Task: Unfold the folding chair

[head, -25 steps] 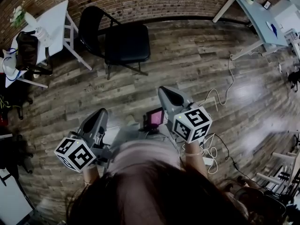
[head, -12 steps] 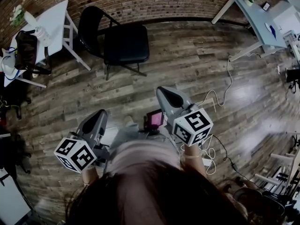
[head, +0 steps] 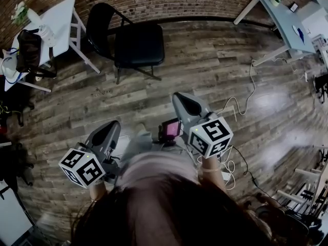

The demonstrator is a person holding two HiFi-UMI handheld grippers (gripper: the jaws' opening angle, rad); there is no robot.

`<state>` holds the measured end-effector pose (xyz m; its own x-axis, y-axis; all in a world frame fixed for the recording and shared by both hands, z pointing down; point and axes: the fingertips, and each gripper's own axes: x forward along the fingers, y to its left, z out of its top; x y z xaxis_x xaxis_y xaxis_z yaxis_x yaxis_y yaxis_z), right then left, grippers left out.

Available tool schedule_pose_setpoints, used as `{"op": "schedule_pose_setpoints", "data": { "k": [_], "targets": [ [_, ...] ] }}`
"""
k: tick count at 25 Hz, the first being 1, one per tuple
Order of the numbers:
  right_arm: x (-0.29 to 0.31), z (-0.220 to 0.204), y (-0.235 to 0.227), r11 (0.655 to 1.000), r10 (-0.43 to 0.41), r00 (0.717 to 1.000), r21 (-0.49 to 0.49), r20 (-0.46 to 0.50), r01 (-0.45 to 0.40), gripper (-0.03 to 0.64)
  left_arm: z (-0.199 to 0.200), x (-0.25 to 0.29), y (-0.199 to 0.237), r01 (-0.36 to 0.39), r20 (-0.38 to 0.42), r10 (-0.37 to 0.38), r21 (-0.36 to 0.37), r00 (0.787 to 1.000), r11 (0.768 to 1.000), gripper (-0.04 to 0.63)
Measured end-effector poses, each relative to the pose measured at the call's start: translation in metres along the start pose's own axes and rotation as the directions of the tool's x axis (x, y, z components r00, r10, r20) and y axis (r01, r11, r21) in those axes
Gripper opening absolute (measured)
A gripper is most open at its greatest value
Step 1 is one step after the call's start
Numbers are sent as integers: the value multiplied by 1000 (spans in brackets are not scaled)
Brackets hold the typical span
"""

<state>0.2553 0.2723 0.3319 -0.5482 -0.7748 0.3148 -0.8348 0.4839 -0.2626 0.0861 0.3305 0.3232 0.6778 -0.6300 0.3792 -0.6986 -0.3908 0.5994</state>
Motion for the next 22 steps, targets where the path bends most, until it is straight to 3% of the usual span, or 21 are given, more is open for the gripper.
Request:
{"op": "schedule_pose_setpoints", "data": {
  "k": [22],
  "targets": [
    [1,-4,1,1000,4,1000,4,-11,-4,0,7,0,14,-30,21,30,-15,999,999,-3]
  ]
}}
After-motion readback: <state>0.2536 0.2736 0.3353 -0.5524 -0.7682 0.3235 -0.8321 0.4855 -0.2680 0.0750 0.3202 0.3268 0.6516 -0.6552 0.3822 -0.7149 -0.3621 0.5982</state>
